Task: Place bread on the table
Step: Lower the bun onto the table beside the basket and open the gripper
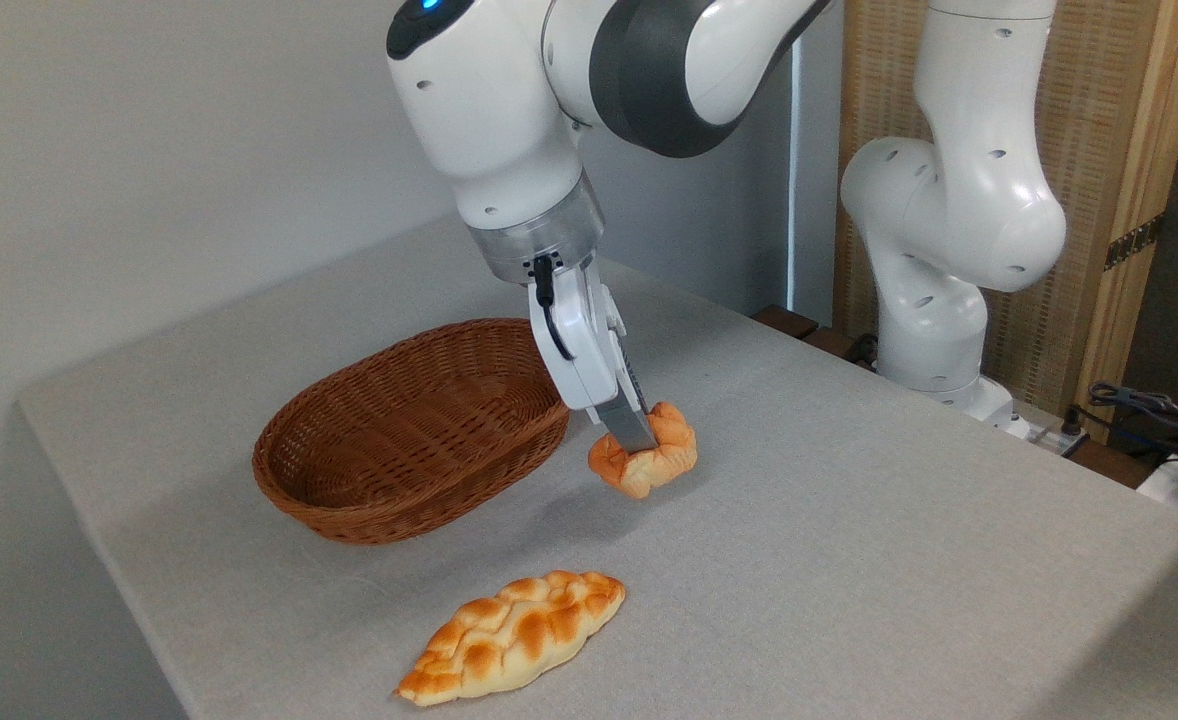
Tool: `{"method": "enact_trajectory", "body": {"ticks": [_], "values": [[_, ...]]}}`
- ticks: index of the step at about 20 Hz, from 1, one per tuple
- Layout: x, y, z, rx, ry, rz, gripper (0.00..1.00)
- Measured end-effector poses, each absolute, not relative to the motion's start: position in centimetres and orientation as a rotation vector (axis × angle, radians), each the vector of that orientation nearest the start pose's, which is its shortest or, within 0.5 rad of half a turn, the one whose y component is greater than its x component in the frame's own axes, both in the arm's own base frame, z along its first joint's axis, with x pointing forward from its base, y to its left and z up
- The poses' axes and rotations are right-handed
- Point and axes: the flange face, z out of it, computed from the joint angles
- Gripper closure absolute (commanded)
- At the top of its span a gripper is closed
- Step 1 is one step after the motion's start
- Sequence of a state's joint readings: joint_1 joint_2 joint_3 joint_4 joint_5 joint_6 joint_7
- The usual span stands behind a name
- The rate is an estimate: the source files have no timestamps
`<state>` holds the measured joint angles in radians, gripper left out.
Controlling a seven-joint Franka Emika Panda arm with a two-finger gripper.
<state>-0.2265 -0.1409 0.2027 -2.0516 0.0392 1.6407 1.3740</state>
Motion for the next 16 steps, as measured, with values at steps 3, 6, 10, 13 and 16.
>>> {"method": "enact_trajectory", "body": {"ticks": [3, 6, 10, 13, 16], "values": [[48.4, -0.5, 47.2, -2.493, 2.127, 0.345, 0.0], [48.4, -0.5, 46.8, -2.491, 2.126, 0.338, 0.0], [48.4, -0.5, 46.7, -2.491, 2.126, 0.338, 0.0], [48.4, -0.5, 46.7, -2.491, 2.126, 0.338, 0.0], [48.5, -0.5, 46.9, -2.49, 2.123, 0.329, 0.0]]}}
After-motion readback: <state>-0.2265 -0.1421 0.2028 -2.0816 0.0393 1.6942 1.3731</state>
